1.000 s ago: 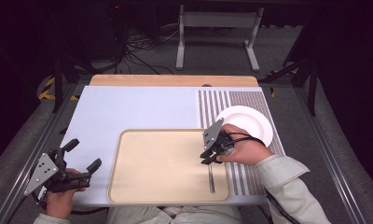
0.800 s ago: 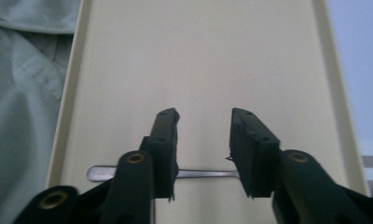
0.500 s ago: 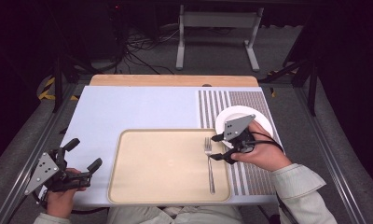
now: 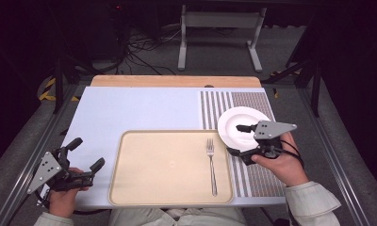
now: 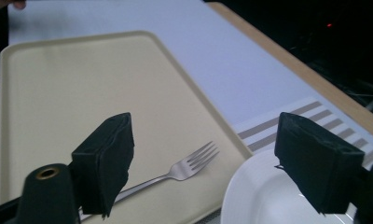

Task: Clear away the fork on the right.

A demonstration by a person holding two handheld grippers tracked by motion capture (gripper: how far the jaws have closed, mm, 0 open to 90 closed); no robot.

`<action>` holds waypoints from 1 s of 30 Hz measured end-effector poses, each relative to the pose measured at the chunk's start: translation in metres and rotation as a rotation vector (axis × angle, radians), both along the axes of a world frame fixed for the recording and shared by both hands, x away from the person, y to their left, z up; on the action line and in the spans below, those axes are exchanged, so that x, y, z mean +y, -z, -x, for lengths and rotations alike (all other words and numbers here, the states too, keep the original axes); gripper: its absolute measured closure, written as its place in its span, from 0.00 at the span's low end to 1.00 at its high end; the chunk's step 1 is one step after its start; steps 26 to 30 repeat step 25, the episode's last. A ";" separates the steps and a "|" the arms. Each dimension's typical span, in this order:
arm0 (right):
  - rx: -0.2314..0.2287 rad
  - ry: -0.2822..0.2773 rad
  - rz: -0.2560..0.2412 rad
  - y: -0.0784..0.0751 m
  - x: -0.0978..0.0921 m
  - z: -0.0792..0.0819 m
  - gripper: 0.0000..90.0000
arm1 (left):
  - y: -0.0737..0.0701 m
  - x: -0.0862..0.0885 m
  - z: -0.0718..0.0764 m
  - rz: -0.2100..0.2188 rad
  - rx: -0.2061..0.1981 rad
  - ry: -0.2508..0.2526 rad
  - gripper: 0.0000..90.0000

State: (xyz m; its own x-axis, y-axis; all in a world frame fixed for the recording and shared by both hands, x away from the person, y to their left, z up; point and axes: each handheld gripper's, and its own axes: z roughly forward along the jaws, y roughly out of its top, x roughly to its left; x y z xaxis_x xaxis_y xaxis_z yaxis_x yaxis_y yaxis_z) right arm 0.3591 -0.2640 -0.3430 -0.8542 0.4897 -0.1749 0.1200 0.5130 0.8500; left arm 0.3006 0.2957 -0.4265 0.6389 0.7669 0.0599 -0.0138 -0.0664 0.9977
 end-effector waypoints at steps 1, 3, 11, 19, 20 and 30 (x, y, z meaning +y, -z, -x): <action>-0.011 0.020 -0.020 0.001 -0.004 0.002 0.21 | 0.000 0.000 0.000 0.001 0.002 0.001 0.01; -0.045 0.078 -0.059 0.004 -0.016 0.007 0.17 | 0.000 -0.001 -0.001 0.000 0.001 0.000 0.01; -0.092 0.206 -0.189 0.028 -0.051 0.018 0.08 | -0.001 0.001 0.000 0.002 -0.008 -0.011 0.01; -0.174 0.304 -0.292 0.061 -0.076 0.030 0.06 | -0.001 0.001 0.000 -0.001 -0.012 -0.019 0.01; -0.170 0.316 -0.315 0.066 -0.078 0.031 0.06 | -0.001 0.000 0.000 -0.004 -0.014 -0.023 0.01; -0.135 0.367 -0.325 0.088 -0.089 0.026 0.05 | -0.001 -0.001 0.000 -0.020 -0.029 -0.041 0.00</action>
